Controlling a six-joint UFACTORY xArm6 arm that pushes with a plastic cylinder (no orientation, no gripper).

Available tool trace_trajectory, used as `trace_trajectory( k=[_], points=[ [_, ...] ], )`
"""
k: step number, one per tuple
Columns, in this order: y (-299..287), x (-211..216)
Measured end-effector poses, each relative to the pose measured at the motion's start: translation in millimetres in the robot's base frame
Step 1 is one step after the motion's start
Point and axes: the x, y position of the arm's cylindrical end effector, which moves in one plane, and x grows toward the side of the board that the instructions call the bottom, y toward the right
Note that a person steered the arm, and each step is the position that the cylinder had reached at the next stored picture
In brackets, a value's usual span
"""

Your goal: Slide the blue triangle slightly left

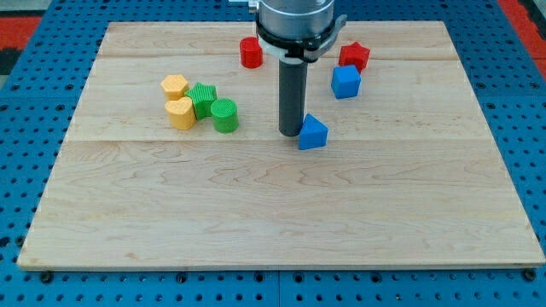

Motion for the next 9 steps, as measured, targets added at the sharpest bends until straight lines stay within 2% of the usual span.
trace_trajectory(
  k=[1,2,5,6,7,8,9],
  points=[
    [-12,27],
    [12,35],
    [43,-14],
    [23,-11],
    [-21,-7],
    [-22,-38],
    [10,-45]
  ],
)
